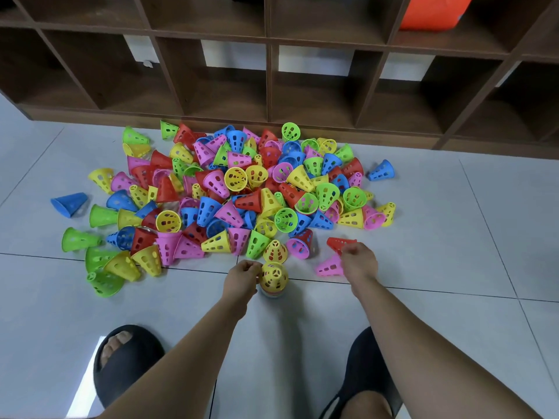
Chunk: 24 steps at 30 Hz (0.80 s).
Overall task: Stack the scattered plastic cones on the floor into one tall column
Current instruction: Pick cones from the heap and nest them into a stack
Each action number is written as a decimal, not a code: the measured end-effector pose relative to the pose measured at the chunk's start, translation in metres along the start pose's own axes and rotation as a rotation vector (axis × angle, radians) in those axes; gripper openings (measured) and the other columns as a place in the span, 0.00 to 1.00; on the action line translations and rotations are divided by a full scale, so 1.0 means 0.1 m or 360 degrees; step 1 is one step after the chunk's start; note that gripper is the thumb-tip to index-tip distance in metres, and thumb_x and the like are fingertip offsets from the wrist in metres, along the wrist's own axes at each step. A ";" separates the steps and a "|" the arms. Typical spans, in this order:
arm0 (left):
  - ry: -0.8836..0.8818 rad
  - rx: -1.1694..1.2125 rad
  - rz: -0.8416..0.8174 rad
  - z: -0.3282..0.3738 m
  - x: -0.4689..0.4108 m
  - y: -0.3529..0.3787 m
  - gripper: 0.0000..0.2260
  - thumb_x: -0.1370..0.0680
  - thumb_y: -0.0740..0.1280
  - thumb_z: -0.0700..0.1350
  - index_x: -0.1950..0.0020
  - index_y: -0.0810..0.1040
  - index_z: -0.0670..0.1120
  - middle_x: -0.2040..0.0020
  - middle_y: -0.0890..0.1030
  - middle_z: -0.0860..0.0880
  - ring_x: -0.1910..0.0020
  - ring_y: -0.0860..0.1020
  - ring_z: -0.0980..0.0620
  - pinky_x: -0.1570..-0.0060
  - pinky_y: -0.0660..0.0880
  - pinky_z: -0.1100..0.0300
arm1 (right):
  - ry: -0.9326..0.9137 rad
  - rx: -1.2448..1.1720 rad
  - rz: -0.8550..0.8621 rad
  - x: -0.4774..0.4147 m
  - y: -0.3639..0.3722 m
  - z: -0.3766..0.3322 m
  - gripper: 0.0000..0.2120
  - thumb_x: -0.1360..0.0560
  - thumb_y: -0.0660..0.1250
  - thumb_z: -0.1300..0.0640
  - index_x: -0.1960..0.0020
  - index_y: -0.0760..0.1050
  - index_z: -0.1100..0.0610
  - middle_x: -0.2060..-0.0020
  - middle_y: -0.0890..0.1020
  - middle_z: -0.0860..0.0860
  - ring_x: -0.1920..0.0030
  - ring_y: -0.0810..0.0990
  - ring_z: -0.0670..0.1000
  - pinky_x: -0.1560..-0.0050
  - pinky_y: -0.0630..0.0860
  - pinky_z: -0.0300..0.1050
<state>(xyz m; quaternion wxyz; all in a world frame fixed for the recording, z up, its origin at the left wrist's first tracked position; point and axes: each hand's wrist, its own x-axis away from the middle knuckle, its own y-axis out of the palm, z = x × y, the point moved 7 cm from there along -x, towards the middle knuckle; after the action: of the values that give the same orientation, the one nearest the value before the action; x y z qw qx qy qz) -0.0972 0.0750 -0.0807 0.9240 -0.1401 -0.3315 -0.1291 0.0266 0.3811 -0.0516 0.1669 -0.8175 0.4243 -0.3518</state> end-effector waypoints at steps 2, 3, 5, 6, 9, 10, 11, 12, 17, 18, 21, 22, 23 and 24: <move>0.0016 -0.0030 0.0003 0.02 -0.03 0.02 0.07 0.16 0.67 0.48 0.48 0.84 0.48 0.48 0.86 0.44 0.48 0.82 0.45 0.53 0.80 0.50 | -0.0034 0.0054 0.0091 -0.07 -0.07 0.06 0.06 0.23 0.64 0.54 0.55 0.79 0.48 0.49 0.83 0.56 0.55 0.83 0.59 0.52 0.81 0.49; 0.0015 -0.0042 -0.0008 0.03 -0.04 0.04 0.07 0.16 0.67 0.49 0.47 0.84 0.49 0.48 0.85 0.45 0.47 0.82 0.45 0.51 0.81 0.48 | -0.0023 0.0042 0.0079 -0.09 -0.07 0.09 0.05 0.24 0.64 0.52 0.54 0.79 0.47 0.49 0.83 0.56 0.56 0.83 0.59 0.52 0.82 0.50; -0.0006 -0.0085 -0.0031 0.03 -0.03 0.11 0.07 0.16 0.67 0.50 0.47 0.83 0.49 0.48 0.84 0.46 0.49 0.81 0.47 0.47 0.83 0.45 | -0.0010 0.0037 -0.0030 -0.10 -0.03 0.13 0.06 0.27 0.65 0.52 0.53 0.80 0.44 0.52 0.84 0.54 0.56 0.84 0.58 0.53 0.83 0.51; -0.0028 -0.0102 -0.0037 0.02 -0.03 0.14 0.08 0.16 0.67 0.51 0.46 0.82 0.49 0.48 0.84 0.46 0.49 0.81 0.49 0.47 0.84 0.46 | -0.0024 0.0034 -0.0080 -0.08 0.00 0.13 0.07 0.26 0.66 0.53 0.52 0.80 0.44 0.53 0.85 0.53 0.54 0.84 0.58 0.53 0.83 0.51; -0.0078 -0.0078 -0.0074 0.00 0.02 0.23 0.09 0.16 0.67 0.51 0.45 0.82 0.48 0.46 0.83 0.46 0.49 0.80 0.49 0.49 0.84 0.48 | -0.0108 0.0081 -0.0125 -0.02 0.02 0.06 0.08 0.23 0.68 0.56 0.47 0.82 0.45 0.49 0.85 0.50 0.49 0.83 0.57 0.48 0.81 0.49; -0.0082 -0.0062 -0.0098 -0.01 0.04 0.26 0.09 0.16 0.67 0.52 0.45 0.81 0.47 0.46 0.83 0.45 0.48 0.80 0.49 0.50 0.84 0.49 | -0.0151 0.0095 -0.0141 -0.03 0.03 0.05 0.09 0.22 0.69 0.56 0.45 0.82 0.45 0.47 0.85 0.50 0.47 0.83 0.56 0.45 0.80 0.48; -0.0079 -0.0047 -0.0126 -0.01 0.06 0.29 0.09 0.16 0.68 0.52 0.44 0.81 0.47 0.45 0.83 0.45 0.48 0.81 0.49 0.50 0.84 0.49 | -0.0181 0.0113 -0.0162 -0.03 0.05 0.05 0.09 0.21 0.69 0.56 0.44 0.82 0.44 0.44 0.84 0.50 0.45 0.82 0.56 0.44 0.80 0.49; -0.0077 -0.0025 -0.0165 0.00 0.08 0.33 0.09 0.16 0.68 0.52 0.43 0.82 0.47 0.44 0.83 0.45 0.46 0.81 0.48 0.51 0.84 0.50 | -0.0192 0.0125 -0.0185 -0.03 0.06 0.06 0.10 0.21 0.68 0.56 0.43 0.82 0.44 0.43 0.83 0.50 0.44 0.82 0.56 0.42 0.80 0.50; -0.0086 0.0074 -0.0407 0.00 0.14 0.48 0.09 0.16 0.68 0.50 0.39 0.82 0.47 0.40 0.85 0.43 0.38 0.83 0.45 0.48 0.84 0.50 | -0.0165 0.0129 -0.0233 -0.04 0.05 0.08 0.13 0.20 0.67 0.58 0.38 0.82 0.49 0.42 0.83 0.50 0.44 0.82 0.56 0.43 0.80 0.50; -0.0047 0.0060 -0.0398 0.03 0.12 0.47 0.09 0.15 0.68 0.49 0.39 0.82 0.47 0.40 0.84 0.43 0.38 0.83 0.44 0.46 0.83 0.49 | -0.0161 0.0120 -0.0232 -0.04 0.05 0.08 0.13 0.20 0.68 0.58 0.38 0.82 0.49 0.42 0.84 0.49 0.44 0.83 0.55 0.43 0.81 0.50; 0.0139 -0.0029 -0.0266 0.21 0.00 0.35 0.06 0.16 0.68 0.46 0.40 0.81 0.48 0.43 0.85 0.44 0.42 0.83 0.43 0.50 0.80 0.50 | -0.0148 0.0099 -0.0276 -0.03 0.06 0.10 0.15 0.24 0.73 0.55 0.37 0.81 0.48 0.43 0.84 0.48 0.45 0.83 0.54 0.42 0.82 0.54; 0.0195 -0.0069 -0.0211 0.28 -0.05 0.29 0.05 0.16 0.68 0.45 0.41 0.81 0.50 0.44 0.85 0.45 0.43 0.83 0.43 0.50 0.80 0.50 | -0.0153 0.0107 -0.0294 -0.03 0.08 0.12 0.18 0.26 0.75 0.54 0.37 0.80 0.47 0.44 0.84 0.47 0.45 0.84 0.54 0.42 0.83 0.55; 0.0253 -0.0132 -0.0153 0.35 -0.10 0.23 0.05 0.16 0.68 0.46 0.41 0.81 0.51 0.44 0.85 0.45 0.45 0.83 0.43 0.49 0.81 0.48 | -0.0165 0.0132 -0.0307 -0.01 0.09 0.12 0.20 0.27 0.77 0.53 0.36 0.80 0.47 0.44 0.84 0.46 0.44 0.83 0.54 0.41 0.83 0.55; 0.0312 -0.0221 -0.0097 0.42 -0.16 0.18 0.05 0.17 0.69 0.46 0.41 0.80 0.53 0.44 0.85 0.46 0.47 0.83 0.44 0.48 0.81 0.47 | -0.0186 0.0173 -0.0318 0.01 0.10 0.13 0.22 0.28 0.79 0.53 0.36 0.79 0.47 0.44 0.84 0.46 0.44 0.83 0.53 0.40 0.82 0.55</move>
<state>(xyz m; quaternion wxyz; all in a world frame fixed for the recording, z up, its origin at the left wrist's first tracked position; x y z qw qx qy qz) -0.1279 0.1081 -0.0630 0.9358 -0.1802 -0.2338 -0.1928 0.0308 0.3744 -0.0661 0.1996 -0.8646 0.3107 -0.3408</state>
